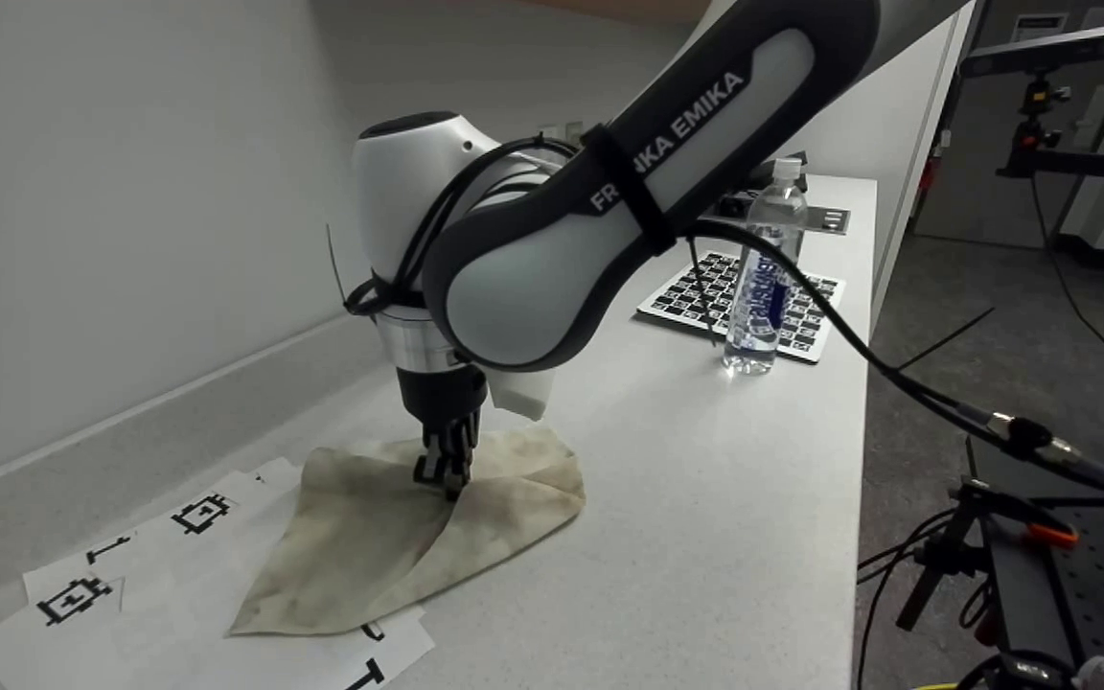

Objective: Pick up the towel from the countertop and wipe it on the countertop.

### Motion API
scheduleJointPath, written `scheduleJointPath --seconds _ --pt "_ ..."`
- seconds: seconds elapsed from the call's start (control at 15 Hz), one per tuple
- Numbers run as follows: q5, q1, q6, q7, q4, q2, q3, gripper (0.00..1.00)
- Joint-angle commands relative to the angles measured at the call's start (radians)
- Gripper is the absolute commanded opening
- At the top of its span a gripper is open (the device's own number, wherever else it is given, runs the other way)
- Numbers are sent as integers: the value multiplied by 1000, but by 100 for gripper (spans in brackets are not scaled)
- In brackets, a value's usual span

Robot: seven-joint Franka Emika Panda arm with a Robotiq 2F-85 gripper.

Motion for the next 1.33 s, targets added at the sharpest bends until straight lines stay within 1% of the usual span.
scheduleJointPath --seconds 0.0,0.53,0.93,1.13,1.27 --pt "13 -2 -2 20 -148 -55 -10 1" --pt "10 -21 18 55 -440 -223 -17 1" --pt "27 -55 25 59 -648 -342 -14 1" --pt "37 -70 32 54 -715 -387 -11 1" --pt "35 -74 39 51 -728 -398 -11 1"
